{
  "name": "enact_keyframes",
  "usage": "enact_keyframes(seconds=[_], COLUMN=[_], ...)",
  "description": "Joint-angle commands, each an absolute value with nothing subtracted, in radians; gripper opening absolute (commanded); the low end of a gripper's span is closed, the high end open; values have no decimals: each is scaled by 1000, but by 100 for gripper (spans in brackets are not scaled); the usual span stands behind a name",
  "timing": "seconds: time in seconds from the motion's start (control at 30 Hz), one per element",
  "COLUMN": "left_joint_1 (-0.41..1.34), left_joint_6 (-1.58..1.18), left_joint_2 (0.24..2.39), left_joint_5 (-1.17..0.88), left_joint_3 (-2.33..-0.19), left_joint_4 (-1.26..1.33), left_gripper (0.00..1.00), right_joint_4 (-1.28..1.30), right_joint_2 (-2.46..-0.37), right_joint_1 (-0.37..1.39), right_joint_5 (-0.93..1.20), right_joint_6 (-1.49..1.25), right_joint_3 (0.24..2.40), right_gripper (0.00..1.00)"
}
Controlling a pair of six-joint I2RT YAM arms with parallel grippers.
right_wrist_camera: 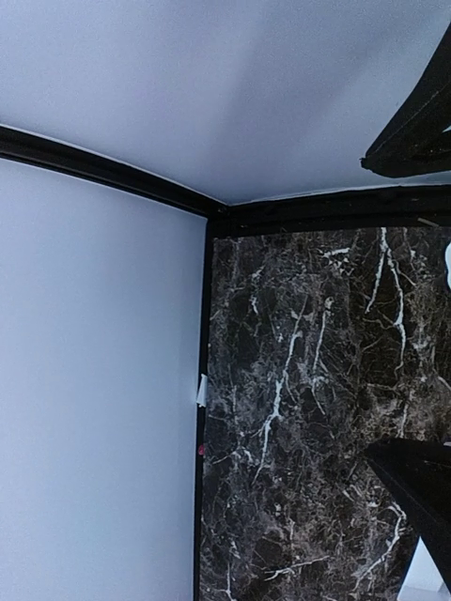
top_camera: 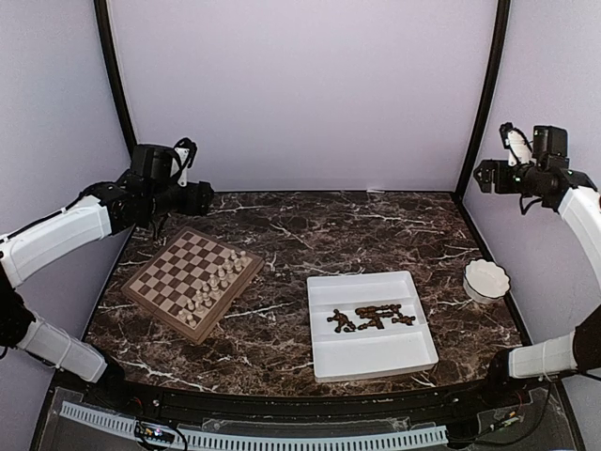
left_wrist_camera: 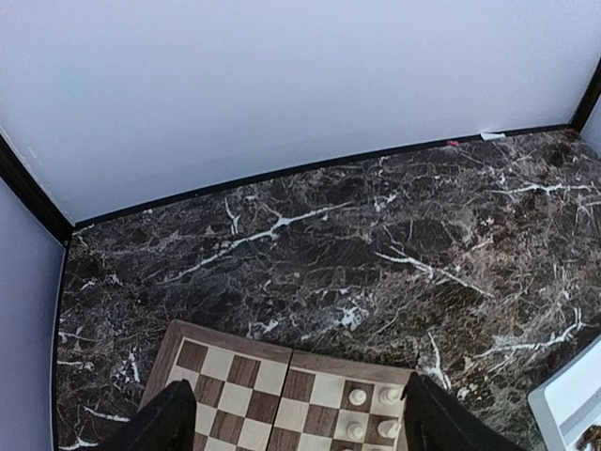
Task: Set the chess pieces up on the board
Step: Move the storage box to the center of the board.
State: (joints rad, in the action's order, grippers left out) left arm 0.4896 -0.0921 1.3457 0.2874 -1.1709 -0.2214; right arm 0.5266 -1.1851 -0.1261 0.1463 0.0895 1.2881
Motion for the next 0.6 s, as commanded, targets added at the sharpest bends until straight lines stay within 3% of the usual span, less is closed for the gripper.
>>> enact_keyframes(seconds=[0.0, 0.27, 0.47, 0.57], left_joint_1=[425, 470, 756, 937], left_joint_6=[-67, 33, 93, 114], left_joint_2=[1273, 1158, 1097, 1120], left_joint_5=[90, -150, -192, -198], left_joint_3=[-1092, -970, -883, -861], left_joint_4=[-157, -208, -231, -234], left_gripper=[77, 73, 70, 63], right_joint_4=[486, 672, 795, 878], right_joint_2=[-1136, -1046, -949, -907], right_joint_1=[-121, -119, -117, -115], right_joint_5=[161, 285, 297, 340], right_joint_6=[146, 470, 680, 768], right_joint_3=[1185, 1013, 886, 857], right_gripper=[99, 97, 88, 81])
